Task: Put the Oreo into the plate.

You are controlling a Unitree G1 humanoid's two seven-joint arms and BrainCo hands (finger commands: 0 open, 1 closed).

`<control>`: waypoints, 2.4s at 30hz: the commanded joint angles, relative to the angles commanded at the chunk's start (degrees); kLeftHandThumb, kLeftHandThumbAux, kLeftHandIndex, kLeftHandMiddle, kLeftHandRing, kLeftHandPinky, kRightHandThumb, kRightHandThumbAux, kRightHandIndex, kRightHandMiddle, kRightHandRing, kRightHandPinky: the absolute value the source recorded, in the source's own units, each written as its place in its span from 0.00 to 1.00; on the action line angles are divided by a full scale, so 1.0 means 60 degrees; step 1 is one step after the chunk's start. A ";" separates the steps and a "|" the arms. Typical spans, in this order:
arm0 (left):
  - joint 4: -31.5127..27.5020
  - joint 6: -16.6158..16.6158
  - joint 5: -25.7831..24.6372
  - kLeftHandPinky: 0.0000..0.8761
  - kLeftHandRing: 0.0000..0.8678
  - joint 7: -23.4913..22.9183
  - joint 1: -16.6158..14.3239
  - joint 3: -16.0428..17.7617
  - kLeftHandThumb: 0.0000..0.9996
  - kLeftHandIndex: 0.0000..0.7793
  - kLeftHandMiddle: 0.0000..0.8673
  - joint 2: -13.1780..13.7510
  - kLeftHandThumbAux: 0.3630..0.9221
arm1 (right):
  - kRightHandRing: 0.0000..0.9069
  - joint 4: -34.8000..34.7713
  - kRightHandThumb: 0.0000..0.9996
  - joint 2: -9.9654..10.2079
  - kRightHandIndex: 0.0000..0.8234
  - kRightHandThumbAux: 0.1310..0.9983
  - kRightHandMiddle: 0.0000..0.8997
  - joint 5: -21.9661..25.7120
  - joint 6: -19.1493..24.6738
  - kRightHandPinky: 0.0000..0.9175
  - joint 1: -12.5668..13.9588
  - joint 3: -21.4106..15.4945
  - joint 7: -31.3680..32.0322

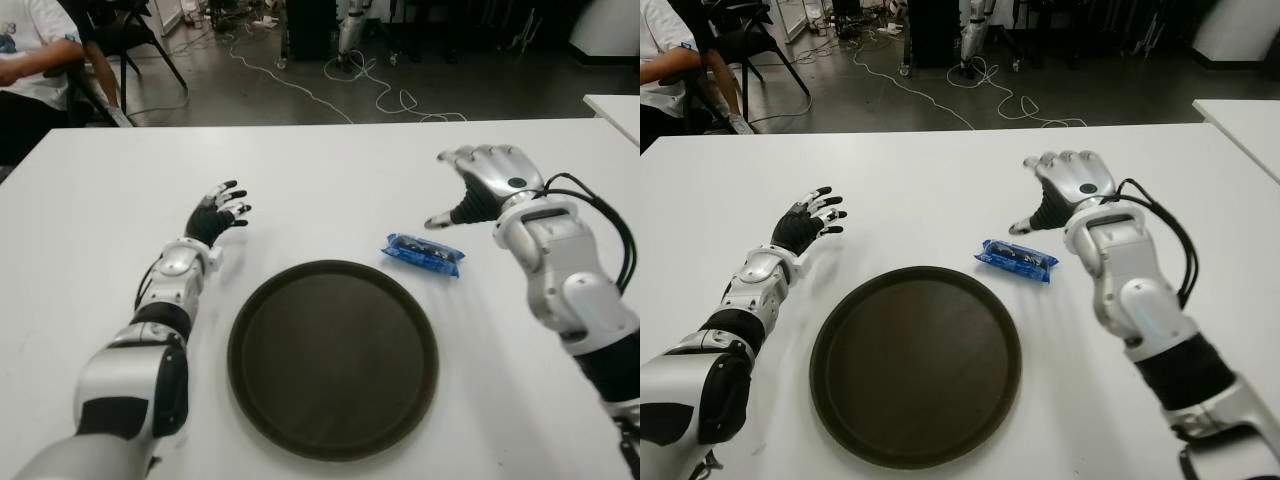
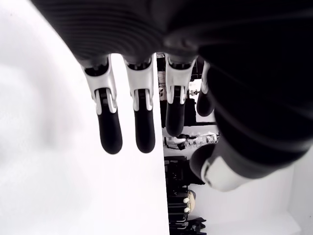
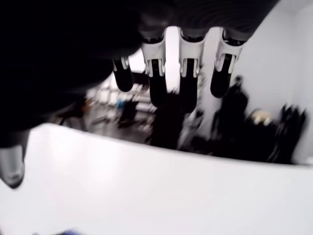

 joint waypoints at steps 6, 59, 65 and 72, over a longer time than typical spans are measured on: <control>0.0010 0.0037 0.0018 0.38 0.29 0.0014 -0.0014 -0.0014 0.04 0.13 0.22 0.0013 0.69 | 0.46 0.0129 0.00 0.0436 0.23 0.40 0.46 -0.0391 0.0393 0.42 -0.0027 -0.0030 -0.0220; -0.0027 -0.0177 0.0118 0.37 0.28 0.0127 0.0073 -0.0087 0.03 0.14 0.22 -0.0005 0.65 | 0.29 0.5125 0.02 0.2349 0.19 0.51 0.24 -0.0033 0.0585 0.38 -0.1490 0.1075 -0.1932; -0.0028 -0.0207 0.0130 0.37 0.28 0.0139 0.0082 -0.0089 0.04 0.14 0.22 -0.0003 0.63 | 0.28 0.5184 0.01 0.2316 0.19 0.50 0.23 -0.0050 0.0636 0.37 -0.1532 0.1147 -0.1899; -0.0023 -0.0223 0.0122 0.37 0.28 0.0099 0.0088 -0.0081 0.04 0.14 0.23 -0.0003 0.64 | 0.30 0.5208 0.02 0.2253 0.22 0.51 0.25 -0.0061 0.0650 0.40 -0.1560 0.1228 -0.1863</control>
